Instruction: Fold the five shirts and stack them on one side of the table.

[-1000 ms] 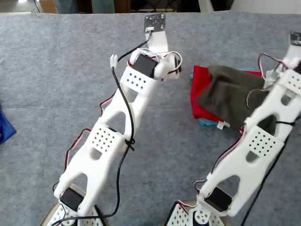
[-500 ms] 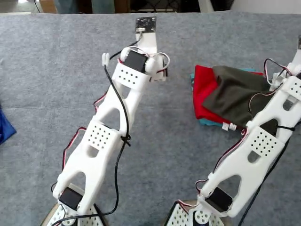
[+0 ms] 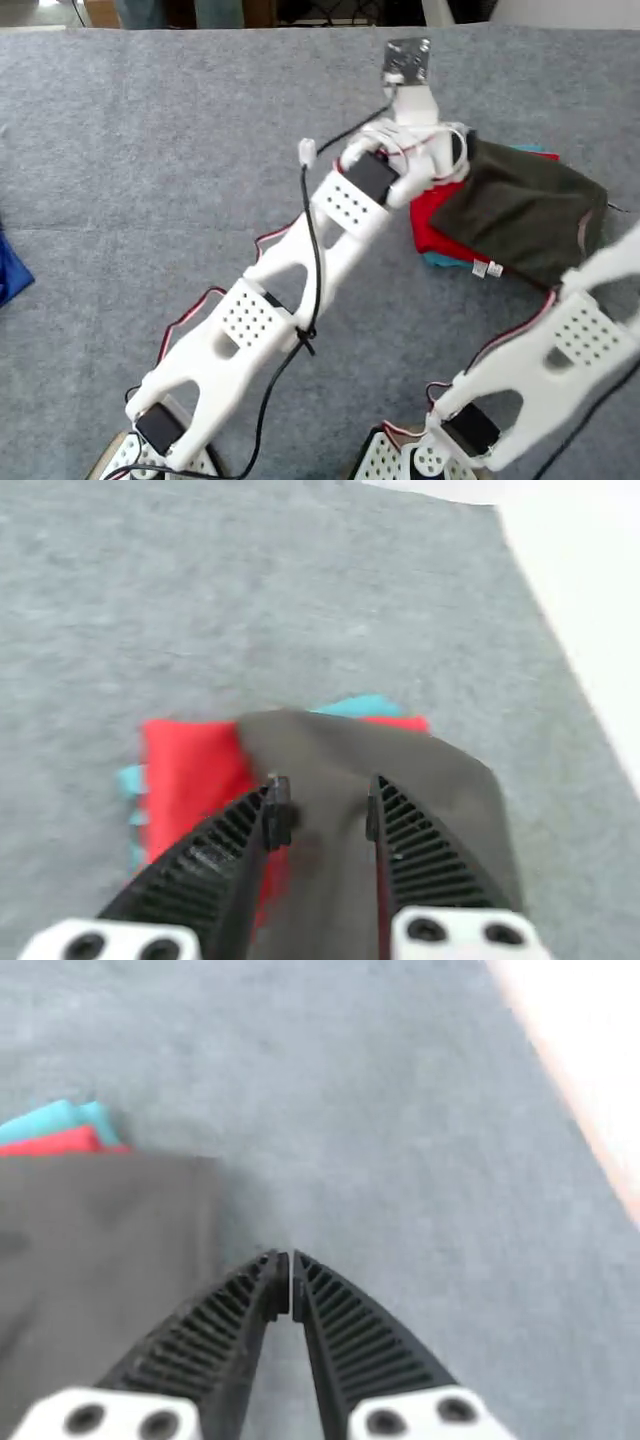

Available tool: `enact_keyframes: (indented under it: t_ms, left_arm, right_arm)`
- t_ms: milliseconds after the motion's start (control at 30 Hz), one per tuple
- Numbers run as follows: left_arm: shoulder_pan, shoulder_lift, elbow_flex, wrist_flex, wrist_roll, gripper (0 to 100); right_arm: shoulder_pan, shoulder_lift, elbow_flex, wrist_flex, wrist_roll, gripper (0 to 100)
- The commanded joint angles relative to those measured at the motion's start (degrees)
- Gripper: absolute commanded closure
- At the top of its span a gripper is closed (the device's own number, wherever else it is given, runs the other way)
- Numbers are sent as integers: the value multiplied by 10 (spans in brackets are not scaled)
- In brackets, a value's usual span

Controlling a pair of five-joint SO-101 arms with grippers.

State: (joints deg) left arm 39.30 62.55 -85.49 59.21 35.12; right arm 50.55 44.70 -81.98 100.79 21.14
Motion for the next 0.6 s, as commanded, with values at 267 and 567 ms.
enact_keyframes:
  t_ms: [267, 567]
  left_arm:
    - [16, -4, 107, -149, 20, 884]
    - [-6, -1, 202, -179, 18, 884]
  right_arm:
    - [-26, -198, 578, -79, 33, 981]
    - [-12, -199, 624, -173, 33, 982]
